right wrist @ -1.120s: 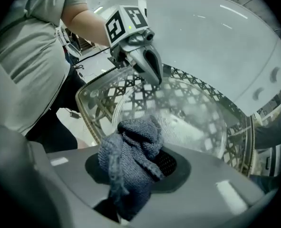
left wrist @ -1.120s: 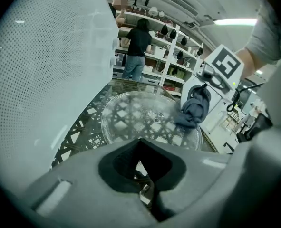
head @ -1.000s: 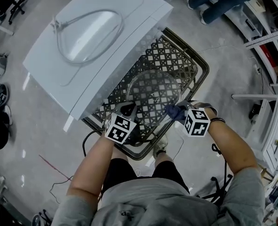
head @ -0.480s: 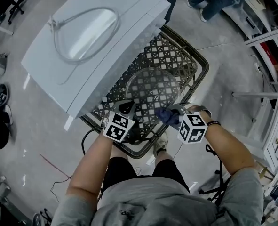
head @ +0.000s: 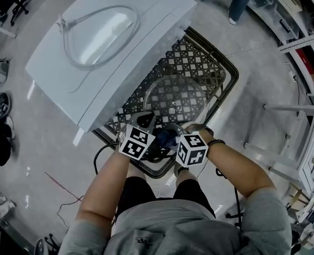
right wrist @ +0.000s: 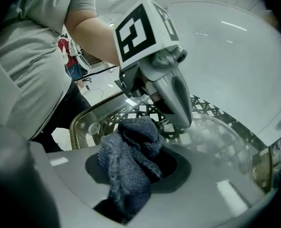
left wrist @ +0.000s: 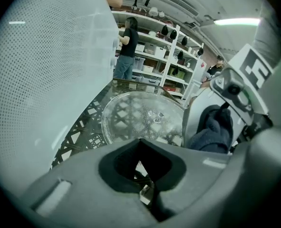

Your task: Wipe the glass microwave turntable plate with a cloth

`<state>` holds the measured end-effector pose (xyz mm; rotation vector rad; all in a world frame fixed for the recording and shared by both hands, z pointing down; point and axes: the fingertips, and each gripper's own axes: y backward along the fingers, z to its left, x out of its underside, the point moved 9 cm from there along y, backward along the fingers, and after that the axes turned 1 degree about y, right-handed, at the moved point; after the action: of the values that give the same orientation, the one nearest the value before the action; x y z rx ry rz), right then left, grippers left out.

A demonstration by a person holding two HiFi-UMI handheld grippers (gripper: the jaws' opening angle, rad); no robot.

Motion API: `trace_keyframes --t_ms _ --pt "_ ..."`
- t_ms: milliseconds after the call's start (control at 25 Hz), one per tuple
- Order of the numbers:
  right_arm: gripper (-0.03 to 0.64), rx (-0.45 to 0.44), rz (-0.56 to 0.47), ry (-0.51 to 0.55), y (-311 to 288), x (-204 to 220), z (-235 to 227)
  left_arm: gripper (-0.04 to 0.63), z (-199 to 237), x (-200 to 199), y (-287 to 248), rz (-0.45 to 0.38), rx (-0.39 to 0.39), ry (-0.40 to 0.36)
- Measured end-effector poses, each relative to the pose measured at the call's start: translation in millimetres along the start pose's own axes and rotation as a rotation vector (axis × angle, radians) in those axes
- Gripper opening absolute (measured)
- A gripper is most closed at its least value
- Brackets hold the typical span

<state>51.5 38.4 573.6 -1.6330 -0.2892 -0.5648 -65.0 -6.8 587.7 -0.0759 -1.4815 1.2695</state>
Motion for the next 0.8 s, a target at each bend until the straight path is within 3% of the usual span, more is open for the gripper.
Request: trace_keyframes --t_ms 440,800 --pt "0.146 -0.023 0.102 -0.047 30.9 42.8 8.6 -0.002 -0.6 -0.1 -0.6 -0.006 0.013 -0.013" --pt "0.144 0.041 0.246 -0.091 76.0 103.2 -0.9 -0.002 -0.8 1.5 -2.8 -0.007 0.007 -0.020"
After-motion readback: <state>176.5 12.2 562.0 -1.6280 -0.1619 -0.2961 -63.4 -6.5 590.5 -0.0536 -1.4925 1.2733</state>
